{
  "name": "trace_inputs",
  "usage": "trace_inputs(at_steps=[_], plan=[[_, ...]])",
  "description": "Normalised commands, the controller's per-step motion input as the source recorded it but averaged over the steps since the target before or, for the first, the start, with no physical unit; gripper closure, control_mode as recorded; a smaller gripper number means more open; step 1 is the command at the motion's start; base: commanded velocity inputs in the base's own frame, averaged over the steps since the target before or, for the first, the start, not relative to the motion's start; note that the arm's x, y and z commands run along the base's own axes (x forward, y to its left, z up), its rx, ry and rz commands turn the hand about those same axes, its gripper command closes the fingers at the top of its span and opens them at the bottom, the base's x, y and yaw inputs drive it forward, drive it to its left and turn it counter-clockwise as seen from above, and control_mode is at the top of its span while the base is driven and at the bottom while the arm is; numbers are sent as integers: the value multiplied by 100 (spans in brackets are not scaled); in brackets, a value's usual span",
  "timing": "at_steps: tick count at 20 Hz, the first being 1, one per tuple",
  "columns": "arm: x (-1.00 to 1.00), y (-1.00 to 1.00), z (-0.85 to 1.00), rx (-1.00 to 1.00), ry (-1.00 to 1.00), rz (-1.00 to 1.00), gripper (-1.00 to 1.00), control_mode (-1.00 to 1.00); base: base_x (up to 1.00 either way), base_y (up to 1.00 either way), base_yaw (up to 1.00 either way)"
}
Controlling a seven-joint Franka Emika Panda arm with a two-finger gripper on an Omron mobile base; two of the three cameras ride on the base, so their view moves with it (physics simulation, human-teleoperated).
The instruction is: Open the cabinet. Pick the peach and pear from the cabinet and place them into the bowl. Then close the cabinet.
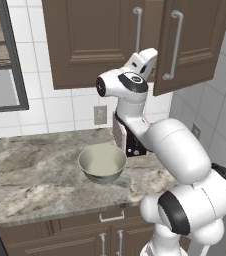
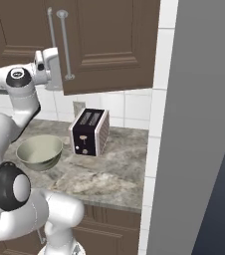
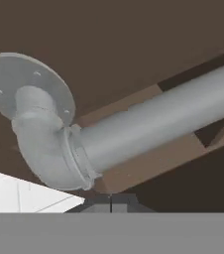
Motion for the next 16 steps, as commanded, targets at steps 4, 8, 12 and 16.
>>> trace_inputs(at_steps=[4,8,12,16], plan=[[-49,-25,0,-5,-5,-12,100,-100,0,0,0],[-65,-21,0,-2,0,-19,100,-100,0,0,0],[-79,-11,3,0,0,-22,100,-100,0,0,0],[-75,-17,10,0,0,-23,100,-100,0,0,0]])
